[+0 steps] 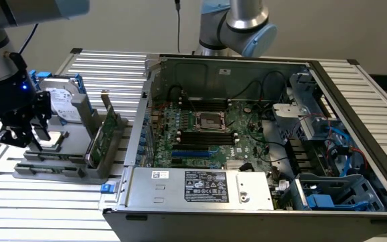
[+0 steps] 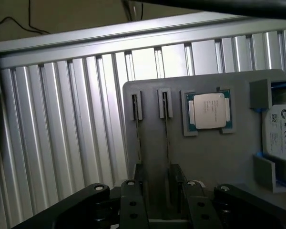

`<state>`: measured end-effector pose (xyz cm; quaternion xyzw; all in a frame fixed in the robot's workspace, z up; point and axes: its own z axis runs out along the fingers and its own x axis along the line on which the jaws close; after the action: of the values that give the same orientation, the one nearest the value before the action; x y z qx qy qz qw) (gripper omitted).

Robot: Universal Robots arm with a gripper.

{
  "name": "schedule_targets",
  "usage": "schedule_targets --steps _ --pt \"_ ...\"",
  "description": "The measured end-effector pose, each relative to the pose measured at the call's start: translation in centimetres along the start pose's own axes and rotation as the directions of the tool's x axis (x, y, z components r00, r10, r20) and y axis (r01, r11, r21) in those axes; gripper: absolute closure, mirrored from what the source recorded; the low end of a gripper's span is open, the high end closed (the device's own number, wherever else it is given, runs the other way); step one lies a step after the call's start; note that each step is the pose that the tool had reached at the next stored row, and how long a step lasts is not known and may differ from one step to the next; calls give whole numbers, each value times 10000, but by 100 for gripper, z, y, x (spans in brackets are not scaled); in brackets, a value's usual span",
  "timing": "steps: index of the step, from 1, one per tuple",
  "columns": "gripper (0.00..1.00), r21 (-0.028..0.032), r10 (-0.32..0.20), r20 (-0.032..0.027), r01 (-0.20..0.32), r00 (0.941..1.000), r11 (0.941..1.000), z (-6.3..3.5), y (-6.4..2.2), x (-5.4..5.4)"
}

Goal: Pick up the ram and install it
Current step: 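Pick up the ram and move it above insertion slot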

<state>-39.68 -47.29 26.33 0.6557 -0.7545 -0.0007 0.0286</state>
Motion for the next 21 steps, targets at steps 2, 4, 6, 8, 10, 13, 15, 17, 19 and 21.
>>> schedule_targets --steps 2,4,6,8,10,13,15,17,19,21 --pt "64 -1 -7 -1 7 10000 10000 37 -1 11" --pt "64 -2 -10 -3 10 10000 10000 72 -1 22" --pt "64 0 -10 -1 10 10000 10000 111 0 35" --pt "64 2 -10 1 10 10000 10000 149 -4 51" --pt "64 2 -11 -1 11 10000 10000 184 -8 74" --pt "64 17 -14 0 14 10000 10000 229 -15 106" --pt "64 31 -18 0 18 10000 10000 257 -18 122" --pt "64 45 -26 4 26 10000 10000 288 -21 134" --pt "64 55 -37 3 37 10000 10000 317 -24 144" --pt "64 65 -48 3 48 10000 10000 347 -26 154"
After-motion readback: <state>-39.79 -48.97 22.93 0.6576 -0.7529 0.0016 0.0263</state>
